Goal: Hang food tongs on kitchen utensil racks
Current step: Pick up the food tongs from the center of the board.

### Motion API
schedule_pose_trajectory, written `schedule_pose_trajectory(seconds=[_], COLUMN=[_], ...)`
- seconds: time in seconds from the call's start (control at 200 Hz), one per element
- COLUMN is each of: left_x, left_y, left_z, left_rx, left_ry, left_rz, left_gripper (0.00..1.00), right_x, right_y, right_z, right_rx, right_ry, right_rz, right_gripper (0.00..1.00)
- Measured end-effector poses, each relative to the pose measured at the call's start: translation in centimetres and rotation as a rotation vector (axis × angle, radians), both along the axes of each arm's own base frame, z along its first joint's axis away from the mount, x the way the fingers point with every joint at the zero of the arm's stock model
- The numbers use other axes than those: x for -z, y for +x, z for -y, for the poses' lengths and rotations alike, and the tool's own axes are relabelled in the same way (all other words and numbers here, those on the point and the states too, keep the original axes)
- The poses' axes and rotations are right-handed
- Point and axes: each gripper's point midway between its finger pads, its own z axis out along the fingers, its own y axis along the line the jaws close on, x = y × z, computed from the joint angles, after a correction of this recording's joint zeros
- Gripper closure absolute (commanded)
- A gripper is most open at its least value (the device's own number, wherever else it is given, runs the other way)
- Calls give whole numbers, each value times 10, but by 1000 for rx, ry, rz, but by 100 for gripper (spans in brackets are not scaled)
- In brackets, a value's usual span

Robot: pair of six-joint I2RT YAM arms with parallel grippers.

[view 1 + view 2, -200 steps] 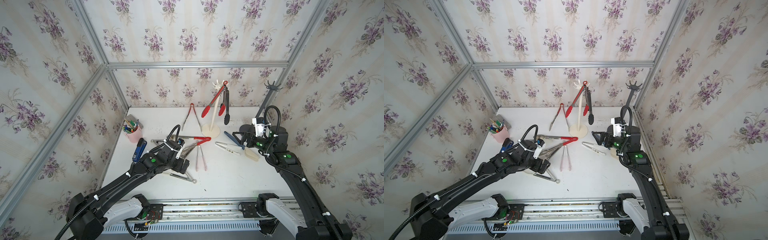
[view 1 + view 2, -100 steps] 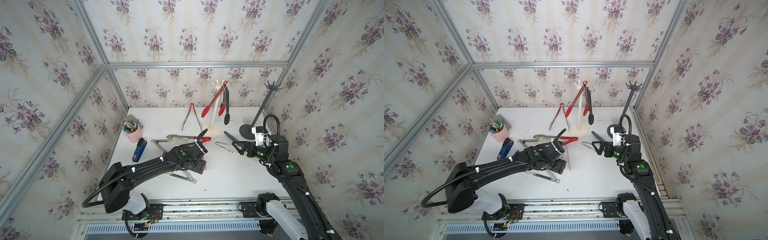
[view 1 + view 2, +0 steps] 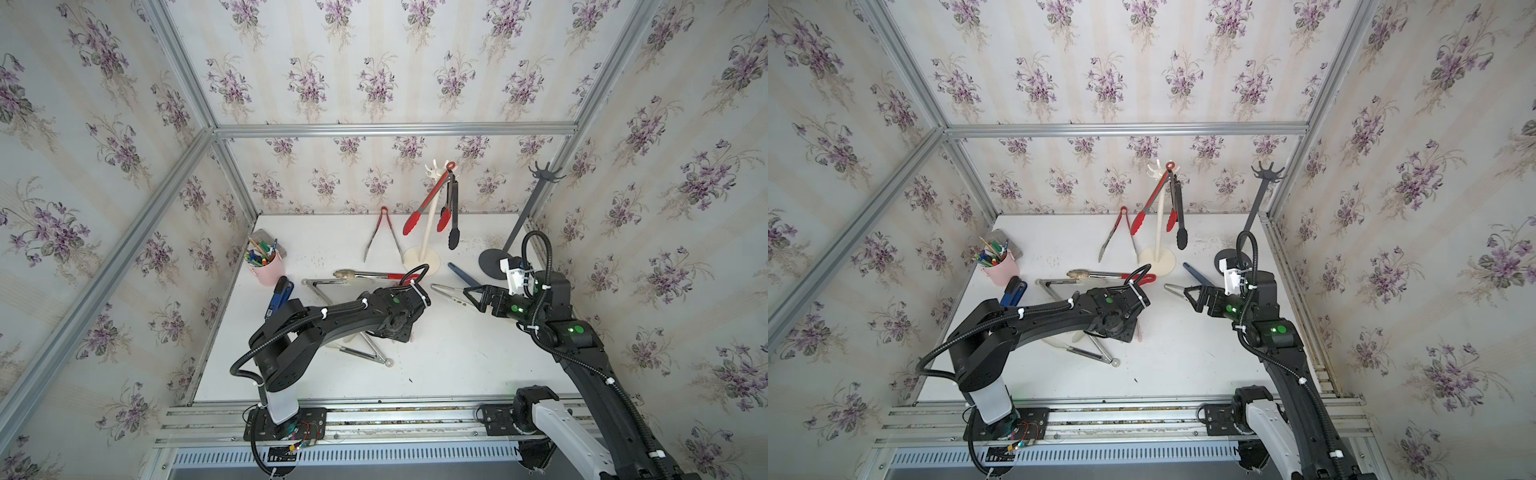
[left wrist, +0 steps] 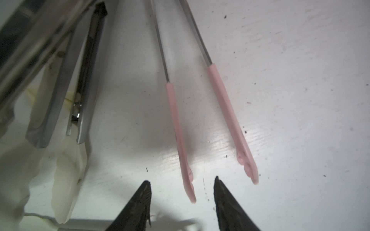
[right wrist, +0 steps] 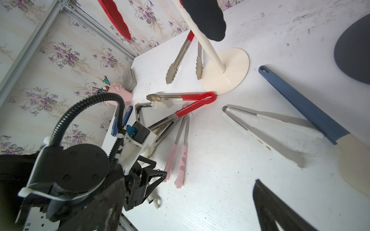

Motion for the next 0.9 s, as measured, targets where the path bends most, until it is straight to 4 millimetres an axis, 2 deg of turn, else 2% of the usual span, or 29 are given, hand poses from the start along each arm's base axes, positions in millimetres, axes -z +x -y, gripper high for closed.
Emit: schedule_pose_trajectory(seconds=[0.19,0.385,0.535,0.644,0.744,0.899], left_x=[12,19,29,28,25,8], left_y=[14,23,22,23,23,18], left_z=[-5,10,8,8,8,5], left_rx=[-34,-4,6,13,21,43], left_ry=[16,-8,0,-7,-11,-42], left_rz=[-15,-28,-55,-55,-52,-35], left_gripper=[61,78,89,98,99,100], right_x=[6,13,13,12,14,17], right_y=[-2,-4,-4,-4,-3,-1], right_z=[0,2,3,4,4,5], right_rx=[1,9,9,12,9,15], right_ry=[-2,-11,-17,-23,-29,-38], right_rz=[-10,-25,-21,-13,-15,-24], right_gripper=[3,3,3,3,3,3])
